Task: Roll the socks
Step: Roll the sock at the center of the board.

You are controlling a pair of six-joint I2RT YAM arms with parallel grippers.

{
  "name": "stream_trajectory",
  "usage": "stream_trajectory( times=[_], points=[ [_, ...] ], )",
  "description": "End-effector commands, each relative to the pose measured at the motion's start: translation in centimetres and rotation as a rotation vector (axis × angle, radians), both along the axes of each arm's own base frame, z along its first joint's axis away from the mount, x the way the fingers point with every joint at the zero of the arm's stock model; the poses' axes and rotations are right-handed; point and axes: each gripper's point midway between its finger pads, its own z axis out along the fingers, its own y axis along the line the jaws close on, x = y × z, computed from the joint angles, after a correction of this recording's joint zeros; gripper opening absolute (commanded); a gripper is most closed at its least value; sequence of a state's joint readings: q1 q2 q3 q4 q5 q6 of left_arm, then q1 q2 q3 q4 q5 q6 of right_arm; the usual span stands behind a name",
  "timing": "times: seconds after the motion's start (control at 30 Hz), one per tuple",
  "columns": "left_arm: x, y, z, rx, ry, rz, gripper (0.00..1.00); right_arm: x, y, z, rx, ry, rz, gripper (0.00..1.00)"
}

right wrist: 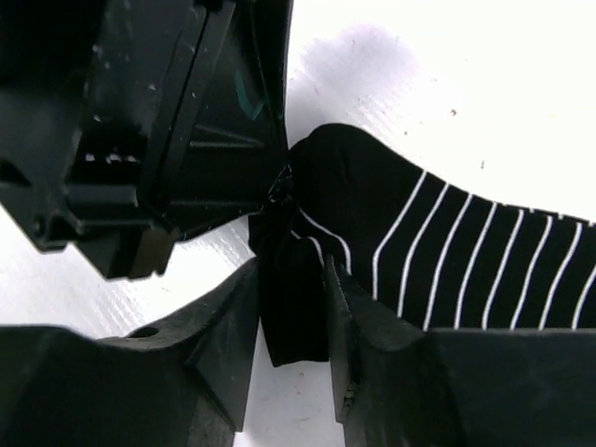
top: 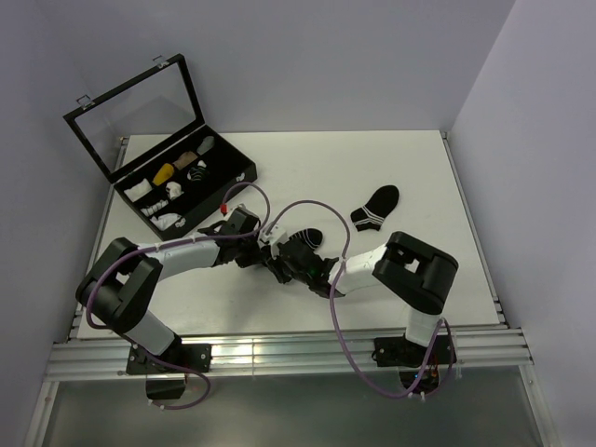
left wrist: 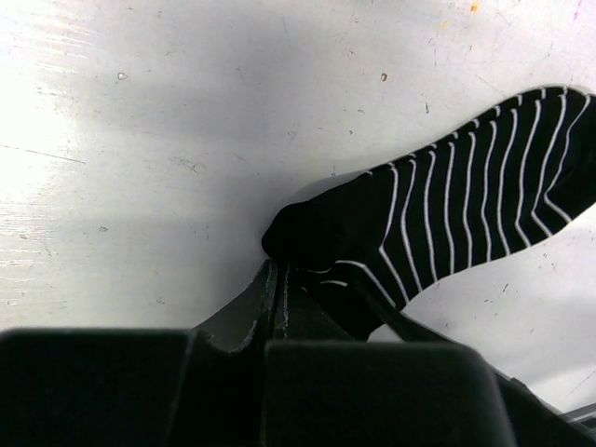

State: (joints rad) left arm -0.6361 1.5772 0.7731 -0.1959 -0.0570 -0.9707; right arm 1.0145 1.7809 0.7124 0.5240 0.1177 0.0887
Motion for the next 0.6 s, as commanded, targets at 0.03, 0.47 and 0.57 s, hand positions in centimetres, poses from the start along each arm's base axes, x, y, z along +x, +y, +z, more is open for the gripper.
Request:
stream_trajectory(
  times=[0.03,0.47,0.57],
  points=[
    [-1.6,1.0,-1.0,0.021,0.075,0.013,0.0,-0.3,0.2,-1.2,-0.034,0.012,-0.011,0.28],
    [-0.4,2.0,2.0,-0.032,-0.027,0.121,0.1,-2.8,0.9,-0.8,0.018,0.182,0.102,0.0],
    [-0.4,2.6,2.9,-0.05,-0.075,0.154,0.26,-3.0,1.0,-0.7,0.055,0.257,0.13,0.0]
  ],
)
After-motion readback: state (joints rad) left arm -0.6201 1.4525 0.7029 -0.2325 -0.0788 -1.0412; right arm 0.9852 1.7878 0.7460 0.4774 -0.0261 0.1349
